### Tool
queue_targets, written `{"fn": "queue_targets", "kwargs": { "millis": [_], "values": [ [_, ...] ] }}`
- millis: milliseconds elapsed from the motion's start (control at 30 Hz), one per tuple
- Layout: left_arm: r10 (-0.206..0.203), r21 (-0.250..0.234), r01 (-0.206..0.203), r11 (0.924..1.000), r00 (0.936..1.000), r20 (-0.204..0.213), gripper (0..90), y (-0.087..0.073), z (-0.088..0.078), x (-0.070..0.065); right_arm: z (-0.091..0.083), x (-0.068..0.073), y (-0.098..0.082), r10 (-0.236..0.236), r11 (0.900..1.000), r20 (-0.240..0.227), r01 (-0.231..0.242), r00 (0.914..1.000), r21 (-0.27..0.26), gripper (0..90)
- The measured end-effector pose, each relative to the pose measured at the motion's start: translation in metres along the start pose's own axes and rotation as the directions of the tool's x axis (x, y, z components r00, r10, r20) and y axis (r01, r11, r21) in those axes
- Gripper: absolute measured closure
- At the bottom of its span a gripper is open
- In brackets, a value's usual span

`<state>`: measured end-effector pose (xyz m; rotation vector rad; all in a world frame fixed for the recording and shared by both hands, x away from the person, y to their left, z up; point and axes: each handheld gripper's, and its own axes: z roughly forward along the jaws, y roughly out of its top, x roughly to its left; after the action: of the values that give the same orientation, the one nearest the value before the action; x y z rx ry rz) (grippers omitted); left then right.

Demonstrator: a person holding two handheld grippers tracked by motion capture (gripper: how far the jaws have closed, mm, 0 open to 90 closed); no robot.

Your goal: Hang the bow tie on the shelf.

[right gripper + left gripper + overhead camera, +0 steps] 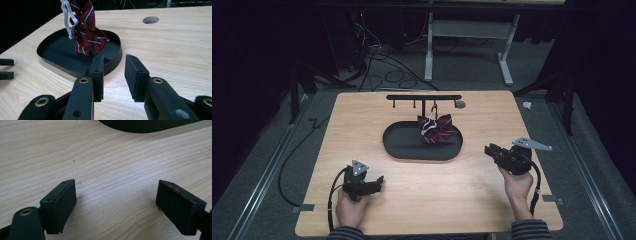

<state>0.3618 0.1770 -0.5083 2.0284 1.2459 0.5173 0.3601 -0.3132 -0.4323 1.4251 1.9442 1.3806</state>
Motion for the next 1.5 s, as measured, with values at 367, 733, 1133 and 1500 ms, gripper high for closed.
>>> {"fn": "queue_targets", "kwargs": {
  "millis": [367, 733, 1133, 1500],
  "values": [
    [0.000, 0.000, 0.000, 1.0000, 1.0000, 0.000, 17.1, 0.000, 0.000, 0.000, 0.003, 0.000, -0.009, 0.017, 1.000, -0.006, -0.016, 0.9998, 0.016, 70.6],
    [0.000, 0.000, 0.000, 1.0000, 1.0000, 0.000, 17.1, 0.000, 0.000, 0.000, 0.006, 0.000, -0.019, 0.029, 0.999, -0.015, -0.029, 0.9995, 0.030, 70.6],
    [0.000, 0.000, 0.000, 1.0000, 1.0000, 0.000, 17.1, 0.000, 0.000, 0.000, 0.015, 0.000, -0.032, 0.049, 0.997, -0.019, -0.048, 0.9986, 0.060, 70.6],
    [0.000, 0.000, 0.000, 1.0000, 1.0000, 0.000, 17.0, 0.000, 0.000, 0.000, 0.023, 0.003, -0.040, 0.048, 0.995, -0.030, -0.045, 0.9984, 0.088, 70.6]
  ]
}}
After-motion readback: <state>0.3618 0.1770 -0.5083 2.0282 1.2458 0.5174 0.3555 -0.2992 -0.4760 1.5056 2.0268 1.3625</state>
